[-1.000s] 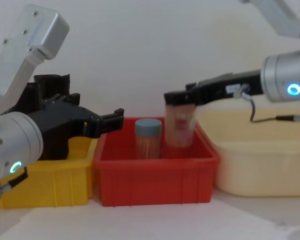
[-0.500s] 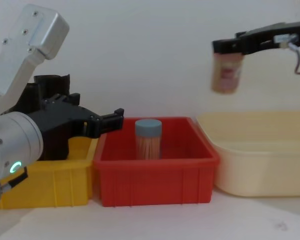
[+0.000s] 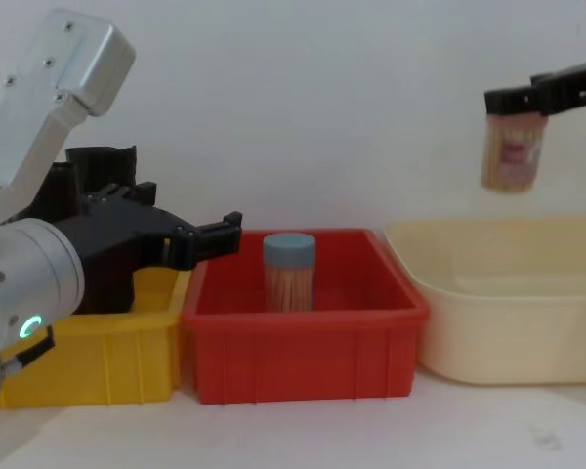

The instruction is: Pick up the garbage bag with the one hand and transfer it to the other hand.

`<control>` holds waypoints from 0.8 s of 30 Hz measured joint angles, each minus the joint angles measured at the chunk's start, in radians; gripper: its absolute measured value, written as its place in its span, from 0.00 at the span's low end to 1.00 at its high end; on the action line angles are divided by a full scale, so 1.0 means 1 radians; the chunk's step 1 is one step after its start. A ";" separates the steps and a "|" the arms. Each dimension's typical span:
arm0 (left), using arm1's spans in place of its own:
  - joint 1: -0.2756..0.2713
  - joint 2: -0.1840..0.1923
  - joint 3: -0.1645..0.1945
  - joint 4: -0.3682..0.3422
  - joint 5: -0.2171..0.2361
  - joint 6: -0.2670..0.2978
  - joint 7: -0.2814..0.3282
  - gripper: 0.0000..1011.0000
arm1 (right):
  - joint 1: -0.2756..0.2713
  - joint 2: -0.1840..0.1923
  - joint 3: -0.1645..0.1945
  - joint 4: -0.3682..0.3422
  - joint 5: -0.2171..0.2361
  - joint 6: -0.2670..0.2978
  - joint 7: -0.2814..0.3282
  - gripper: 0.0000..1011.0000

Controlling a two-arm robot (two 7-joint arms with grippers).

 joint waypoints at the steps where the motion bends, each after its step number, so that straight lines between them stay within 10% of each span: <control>1: 0.000 0.000 0.000 0.000 0.000 0.000 0.000 0.99 | 0.000 0.000 -0.002 0.010 0.000 0.005 0.007 0.64; 12: 0.000 0.000 0.000 0.000 0.000 0.000 0.000 0.99 | 0.010 -0.026 -0.047 0.093 -0.014 0.013 0.053 0.64; 24: 0.000 0.000 0.000 0.000 0.000 0.000 0.000 0.99 | 0.018 -0.049 -0.074 0.145 -0.030 0.005 0.070 0.95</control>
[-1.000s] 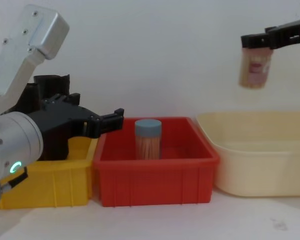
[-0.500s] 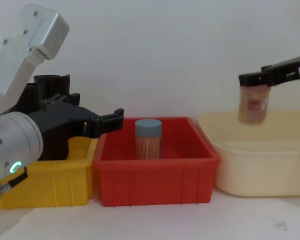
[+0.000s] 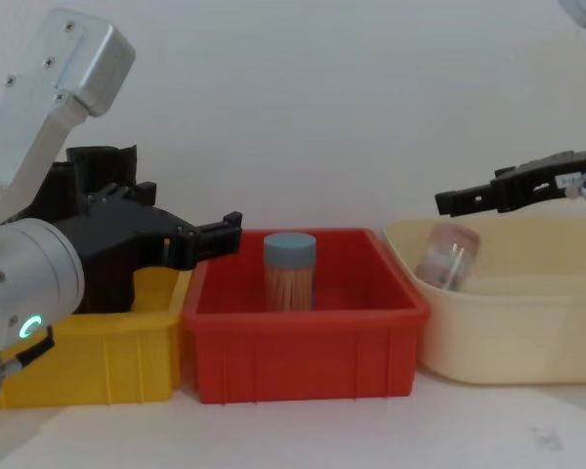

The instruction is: Pick up the garbage bag with the one hand and transfer it to the other hand.

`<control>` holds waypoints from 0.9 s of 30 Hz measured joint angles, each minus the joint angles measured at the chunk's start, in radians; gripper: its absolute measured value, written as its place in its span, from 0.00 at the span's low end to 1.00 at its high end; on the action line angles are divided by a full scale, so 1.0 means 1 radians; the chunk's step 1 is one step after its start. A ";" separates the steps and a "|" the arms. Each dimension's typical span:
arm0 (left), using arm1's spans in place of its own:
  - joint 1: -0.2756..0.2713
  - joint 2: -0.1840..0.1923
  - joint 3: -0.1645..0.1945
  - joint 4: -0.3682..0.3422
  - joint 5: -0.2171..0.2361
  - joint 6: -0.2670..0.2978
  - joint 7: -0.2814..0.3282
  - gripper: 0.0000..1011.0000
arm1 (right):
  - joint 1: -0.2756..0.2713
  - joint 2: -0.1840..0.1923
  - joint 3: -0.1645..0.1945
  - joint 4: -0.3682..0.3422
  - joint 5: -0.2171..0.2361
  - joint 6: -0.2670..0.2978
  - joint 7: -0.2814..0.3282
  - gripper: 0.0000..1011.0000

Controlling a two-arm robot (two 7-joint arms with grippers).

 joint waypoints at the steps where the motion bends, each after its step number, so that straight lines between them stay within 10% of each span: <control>1: 0.000 0.000 0.000 0.000 0.000 0.000 0.000 0.99 | 0.000 -0.001 -0.001 0.002 -0.001 0.000 0.001 0.98; 27: 0.022 0.027 -0.017 -0.053 -0.032 0.063 -0.041 0.99 | 0.005 -0.012 -0.013 0.028 -0.008 -0.005 0.009 0.99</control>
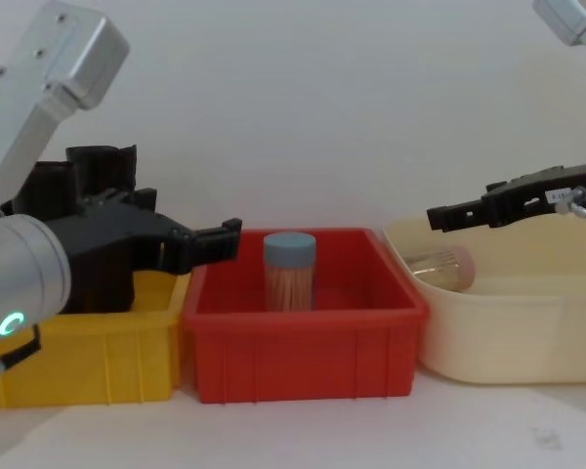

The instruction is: Pick up the garbage bag with the one hand and transfer it to the other hand.

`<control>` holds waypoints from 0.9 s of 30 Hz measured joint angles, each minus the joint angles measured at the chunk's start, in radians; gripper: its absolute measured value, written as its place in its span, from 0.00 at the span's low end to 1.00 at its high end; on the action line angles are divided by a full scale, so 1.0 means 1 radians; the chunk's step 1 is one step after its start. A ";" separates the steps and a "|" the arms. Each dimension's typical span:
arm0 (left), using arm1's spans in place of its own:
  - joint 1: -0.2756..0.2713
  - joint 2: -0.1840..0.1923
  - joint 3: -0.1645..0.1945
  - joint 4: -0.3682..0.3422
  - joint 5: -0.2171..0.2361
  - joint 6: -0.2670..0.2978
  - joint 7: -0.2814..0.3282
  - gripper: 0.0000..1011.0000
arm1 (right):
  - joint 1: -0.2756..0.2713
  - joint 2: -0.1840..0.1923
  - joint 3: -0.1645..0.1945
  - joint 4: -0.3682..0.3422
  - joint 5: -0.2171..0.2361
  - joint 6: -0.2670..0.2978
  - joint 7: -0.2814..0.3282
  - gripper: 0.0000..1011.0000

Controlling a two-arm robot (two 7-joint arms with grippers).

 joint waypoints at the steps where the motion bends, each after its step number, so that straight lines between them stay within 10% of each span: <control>1: 0.004 0.003 -0.002 -0.006 -0.003 0.007 -0.002 0.99 | 0.000 0.000 0.000 0.001 0.000 0.000 0.000 0.99; 27: 0.262 0.133 -0.208 -0.330 -0.125 0.305 0.039 0.99 | 0.000 -0.001 -0.002 0.003 -0.001 0.000 0.001 0.99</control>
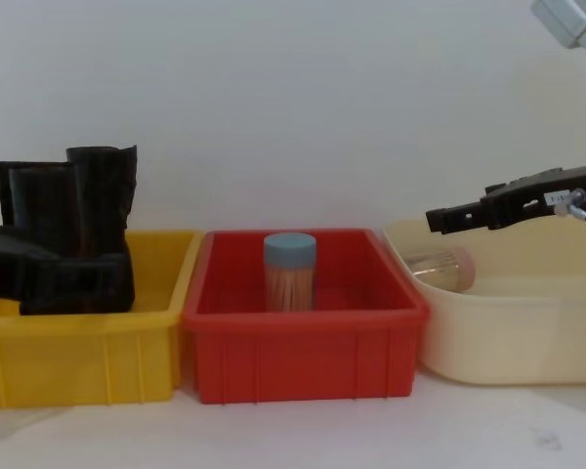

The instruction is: Pick up the garbage bag with the one hand and transfer it to the other hand.

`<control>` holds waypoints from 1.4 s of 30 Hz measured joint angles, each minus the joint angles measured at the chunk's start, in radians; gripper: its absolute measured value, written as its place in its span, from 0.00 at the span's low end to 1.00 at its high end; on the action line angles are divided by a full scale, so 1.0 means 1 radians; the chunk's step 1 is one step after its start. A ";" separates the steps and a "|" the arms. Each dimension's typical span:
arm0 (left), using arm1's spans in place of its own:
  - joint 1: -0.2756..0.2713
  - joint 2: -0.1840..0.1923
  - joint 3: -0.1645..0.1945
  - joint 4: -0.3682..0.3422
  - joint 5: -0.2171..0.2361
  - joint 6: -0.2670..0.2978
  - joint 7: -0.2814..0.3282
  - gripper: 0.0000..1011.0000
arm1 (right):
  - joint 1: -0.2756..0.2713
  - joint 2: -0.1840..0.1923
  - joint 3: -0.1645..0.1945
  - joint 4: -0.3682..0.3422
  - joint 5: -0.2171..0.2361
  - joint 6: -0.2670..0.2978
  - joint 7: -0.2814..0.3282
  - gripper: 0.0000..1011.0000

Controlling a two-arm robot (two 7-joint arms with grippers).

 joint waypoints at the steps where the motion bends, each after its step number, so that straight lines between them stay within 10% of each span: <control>1: 0.000 0.000 0.000 0.000 0.000 0.000 0.000 0.99 | 0.000 0.000 0.000 0.000 0.000 0.000 0.000 0.99; 18: 0.032 0.009 -0.070 -0.062 -0.033 0.077 0.007 0.99 | 0.000 0.000 0.000 0.000 0.000 0.000 0.000 0.99; 42: -0.099 -0.016 -0.082 0.070 -0.034 0.085 -0.040 0.99 | 0.000 0.000 0.000 0.000 0.000 0.000 0.000 0.99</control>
